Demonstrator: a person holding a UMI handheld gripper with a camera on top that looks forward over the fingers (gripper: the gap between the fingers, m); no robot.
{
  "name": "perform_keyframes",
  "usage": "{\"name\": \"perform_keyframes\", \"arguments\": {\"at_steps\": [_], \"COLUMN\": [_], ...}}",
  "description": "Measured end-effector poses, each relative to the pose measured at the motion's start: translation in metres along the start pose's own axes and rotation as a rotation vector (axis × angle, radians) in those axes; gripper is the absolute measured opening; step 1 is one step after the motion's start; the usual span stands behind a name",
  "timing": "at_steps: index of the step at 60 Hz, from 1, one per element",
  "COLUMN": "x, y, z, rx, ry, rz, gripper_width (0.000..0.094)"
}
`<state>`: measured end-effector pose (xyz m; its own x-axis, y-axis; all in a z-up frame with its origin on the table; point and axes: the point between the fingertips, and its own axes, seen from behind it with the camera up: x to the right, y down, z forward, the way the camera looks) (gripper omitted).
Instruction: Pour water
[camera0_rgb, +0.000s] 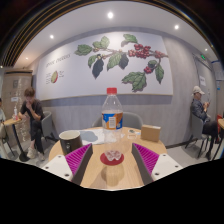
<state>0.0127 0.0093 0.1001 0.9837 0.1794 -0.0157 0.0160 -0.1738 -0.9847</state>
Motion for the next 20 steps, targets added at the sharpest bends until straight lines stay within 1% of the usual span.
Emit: {"name": "perform_keyframes", "arguments": {"at_steps": [4, 9, 13, 20], "x": [-0.008, -0.021, -0.034, -0.049], "y": [0.008, 0.021, 0.028, 0.029], "z": [-0.024, -0.059, -0.073, -0.088], "rx": [-0.007, -0.009, -0.018, 0.001], "ry": [-0.009, -0.046, -0.075, -0.100], "rz": [0.012, 0.028, 0.038, 0.025], "gripper_width": [0.0854, 0.0854, 0.0852, 0.0851]}}
